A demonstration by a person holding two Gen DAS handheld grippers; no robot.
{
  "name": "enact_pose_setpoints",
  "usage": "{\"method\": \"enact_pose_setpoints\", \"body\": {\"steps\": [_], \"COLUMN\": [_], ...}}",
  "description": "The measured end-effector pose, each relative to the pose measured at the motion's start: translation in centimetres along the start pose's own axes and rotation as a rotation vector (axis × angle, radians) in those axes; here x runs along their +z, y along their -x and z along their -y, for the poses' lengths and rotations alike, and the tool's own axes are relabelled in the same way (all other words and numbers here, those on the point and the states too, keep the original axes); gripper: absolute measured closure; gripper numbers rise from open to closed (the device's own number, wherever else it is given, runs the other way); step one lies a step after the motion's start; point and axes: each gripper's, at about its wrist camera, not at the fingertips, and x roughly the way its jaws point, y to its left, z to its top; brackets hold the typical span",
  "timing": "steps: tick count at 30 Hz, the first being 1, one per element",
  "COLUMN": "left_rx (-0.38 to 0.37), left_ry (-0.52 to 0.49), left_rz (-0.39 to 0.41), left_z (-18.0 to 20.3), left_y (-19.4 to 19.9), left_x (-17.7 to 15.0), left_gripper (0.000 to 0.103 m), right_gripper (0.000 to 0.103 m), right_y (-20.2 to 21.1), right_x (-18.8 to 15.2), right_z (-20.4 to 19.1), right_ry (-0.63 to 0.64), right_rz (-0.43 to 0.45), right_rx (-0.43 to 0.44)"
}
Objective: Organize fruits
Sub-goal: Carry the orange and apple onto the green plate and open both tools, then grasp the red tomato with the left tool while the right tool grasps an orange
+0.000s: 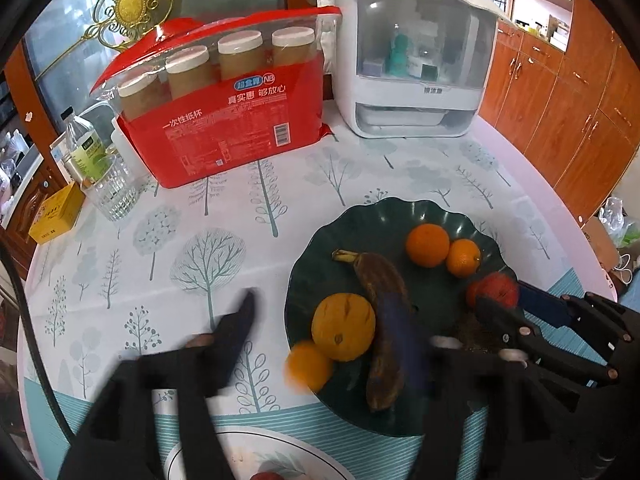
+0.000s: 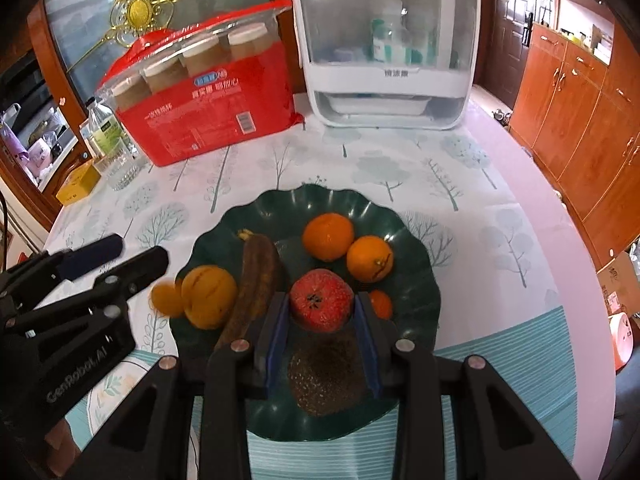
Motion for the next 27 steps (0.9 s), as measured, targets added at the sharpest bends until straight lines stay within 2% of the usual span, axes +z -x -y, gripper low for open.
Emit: {"method": "enact_pose_setpoints", "body": {"steps": [1, 3, 6, 19, 27], "left_rx": [0.007, 0.000, -0.011, -0.012, -0.004], "left_ry": [0.003, 0.005, 0.012, 0.015, 0.039], "left_rz": [0.006, 0.006, 0.000, 0.029, 0.056], "left_z": [-0.1, -0.3, -0.8, -1.8, -4.3], "left_y": [0.1, 0.2, 0.4, 2.8, 5.4], "left_x": [0.0, 0.0, -0.1, -0.6, -1.5], "left_gripper": [0.020, 0.015, 0.013, 0.013, 0.013], "right_gripper": [0.065, 0.055, 0.050, 0.050, 0.050], "right_y": [-0.1, -0.2, 0.1, 2.5, 4.1], "right_x": [-0.1, -0.2, -0.4, -0.3, -1.0], "right_z": [0.1, 0.3, 0.6, -0.5, -1.4], "right_ry": [-0.007, -0.027, -0.043, -0.025, -0.004], "right_rz": [-0.006, -0.009, 0.000, 0.049, 0.078], "right_rx": [-0.010, -0.013, -0.007, -0.018, -0.017]}}
